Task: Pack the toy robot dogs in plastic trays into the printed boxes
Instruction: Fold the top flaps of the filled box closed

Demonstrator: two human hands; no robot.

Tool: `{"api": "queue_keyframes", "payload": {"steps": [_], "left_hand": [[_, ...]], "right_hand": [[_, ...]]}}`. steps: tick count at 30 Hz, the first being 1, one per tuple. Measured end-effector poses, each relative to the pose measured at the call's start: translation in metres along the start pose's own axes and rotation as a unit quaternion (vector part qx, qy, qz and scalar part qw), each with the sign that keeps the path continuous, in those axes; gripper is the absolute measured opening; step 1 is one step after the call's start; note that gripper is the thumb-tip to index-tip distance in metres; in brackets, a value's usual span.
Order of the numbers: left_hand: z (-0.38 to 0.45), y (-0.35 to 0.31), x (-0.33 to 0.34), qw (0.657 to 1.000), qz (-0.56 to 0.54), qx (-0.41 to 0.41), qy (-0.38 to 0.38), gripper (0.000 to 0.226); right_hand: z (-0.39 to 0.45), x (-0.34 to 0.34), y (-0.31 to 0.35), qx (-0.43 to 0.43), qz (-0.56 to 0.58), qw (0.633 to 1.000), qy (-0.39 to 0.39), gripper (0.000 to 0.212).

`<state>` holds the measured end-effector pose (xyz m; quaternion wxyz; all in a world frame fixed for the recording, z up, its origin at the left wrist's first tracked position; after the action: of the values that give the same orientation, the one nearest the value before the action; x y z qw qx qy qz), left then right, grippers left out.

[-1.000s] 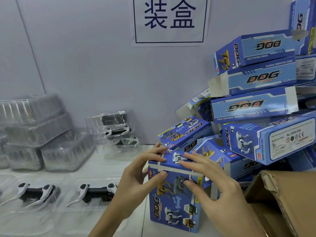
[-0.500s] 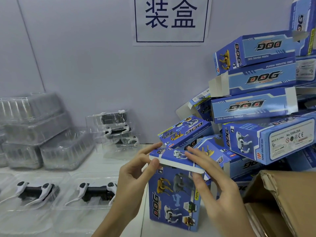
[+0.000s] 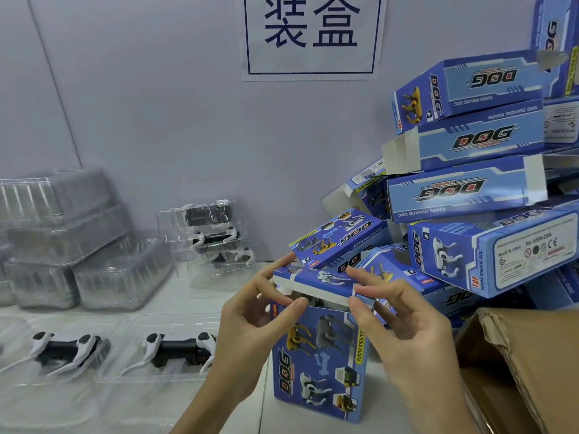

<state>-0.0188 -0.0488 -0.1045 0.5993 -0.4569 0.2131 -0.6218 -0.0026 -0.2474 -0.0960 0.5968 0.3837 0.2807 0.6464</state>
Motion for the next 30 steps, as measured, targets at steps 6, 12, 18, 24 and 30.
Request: {"api": "queue_keyframes", "payload": {"steps": [6,12,18,24,30], "left_hand": [[-0.001,0.001,0.002,1.0,-0.026,-0.013,-0.002,0.02],[0.0,0.004,-0.001,0.99,-0.123,-0.063,-0.005,0.025],[0.005,0.006,-0.008,0.999,-0.026,-0.027,-0.009,0.022],[0.01,-0.004,-0.017,0.998,0.034,-0.003,0.047,0.029],[0.012,-0.008,-0.024,0.991,0.091,0.016,0.101,0.01]], "right_hand": [[-0.003,-0.003,0.0,-0.023,-0.023,0.999,0.002,0.008],[0.002,-0.012,0.001,-0.071,-0.095,0.992,0.037,0.007],[-0.002,-0.008,-0.005,-0.152,-0.182,0.971,0.021,0.009],[-0.005,-0.006,-0.005,-0.186,-0.218,0.958,0.025,0.018],[-0.005,-0.002,-0.008,-0.199,-0.228,0.953,0.006,0.018]]}}
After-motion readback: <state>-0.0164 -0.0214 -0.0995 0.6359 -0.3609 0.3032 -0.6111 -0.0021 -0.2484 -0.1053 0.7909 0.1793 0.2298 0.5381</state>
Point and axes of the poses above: each hand's wrist, its own z-axis towards the middle knuckle, its own x-axis out of the palm, y = z × x, the point moved 2 cm from there along z, towards the middle knuckle, and after that the axes turned 7 degrees about -y, right-handed, at the moved point
